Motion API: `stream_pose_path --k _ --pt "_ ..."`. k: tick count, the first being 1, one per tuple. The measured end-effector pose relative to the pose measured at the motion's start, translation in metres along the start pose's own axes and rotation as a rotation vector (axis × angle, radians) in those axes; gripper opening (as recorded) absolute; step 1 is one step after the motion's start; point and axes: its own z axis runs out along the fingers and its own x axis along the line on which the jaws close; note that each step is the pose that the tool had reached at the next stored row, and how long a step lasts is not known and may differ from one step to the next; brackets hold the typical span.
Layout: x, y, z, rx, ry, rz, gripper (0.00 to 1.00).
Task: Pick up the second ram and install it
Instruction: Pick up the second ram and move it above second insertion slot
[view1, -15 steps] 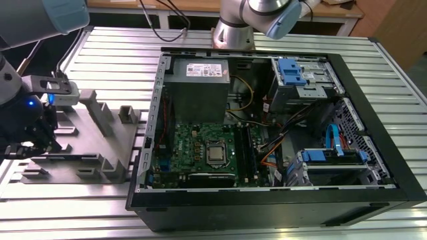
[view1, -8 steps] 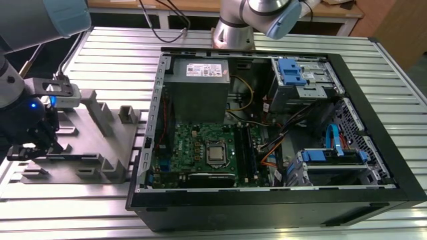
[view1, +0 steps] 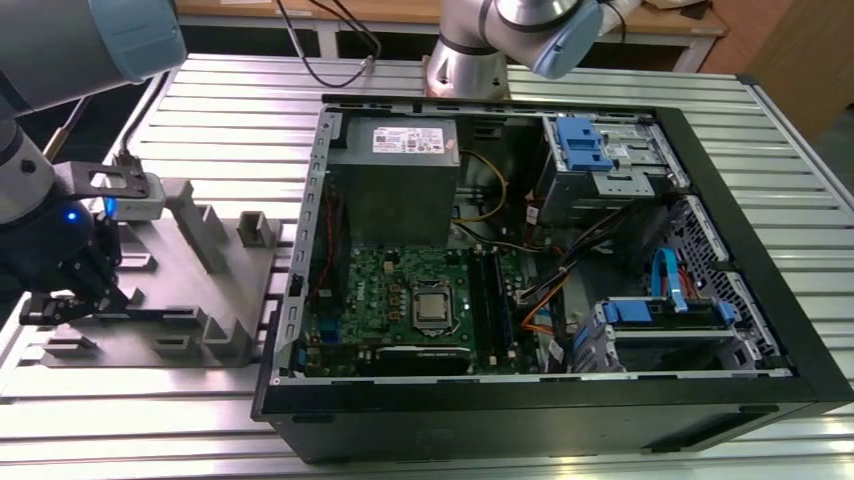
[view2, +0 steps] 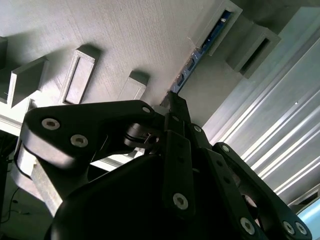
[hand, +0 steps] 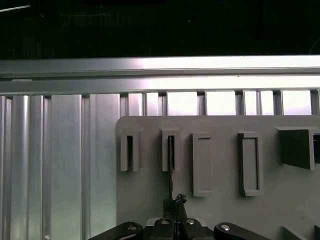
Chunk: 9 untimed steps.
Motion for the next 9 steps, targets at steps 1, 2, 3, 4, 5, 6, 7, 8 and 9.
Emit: stream_pose_path --k 1,2,3,4,5,6,7,8,9 --pt "0.0000 0.0000 0.0000 0.0000 0.0001 0.000 0.07" --pt "0.0000 0.0000 0.0000 0.0000 0.0000 0.000 0.07" --pt "0.0000 0.0000 0.0001 0.0001 0.0000 0.000 0.07" --pt "0.0000 0.0000 0.0002 0.0002 -0.0001 0.000 0.07" --pt "0.0000 0.0000 0.0002 0.0002 -0.0001 0.000 0.07" --pt "0.0000 0.0000 0.0002 0.0002 -0.0001 0.000 0.07" --pt "0.0000 0.0000 0.0002 0.0001 -0.0001 0.000 0.08" --pt "0.0000 0.0000 0.0002 0.0002 -0.0001 0.000 0.08" --pt "0.0000 0.0000 0.0002 0.0002 -0.0001 0.000 0.13"
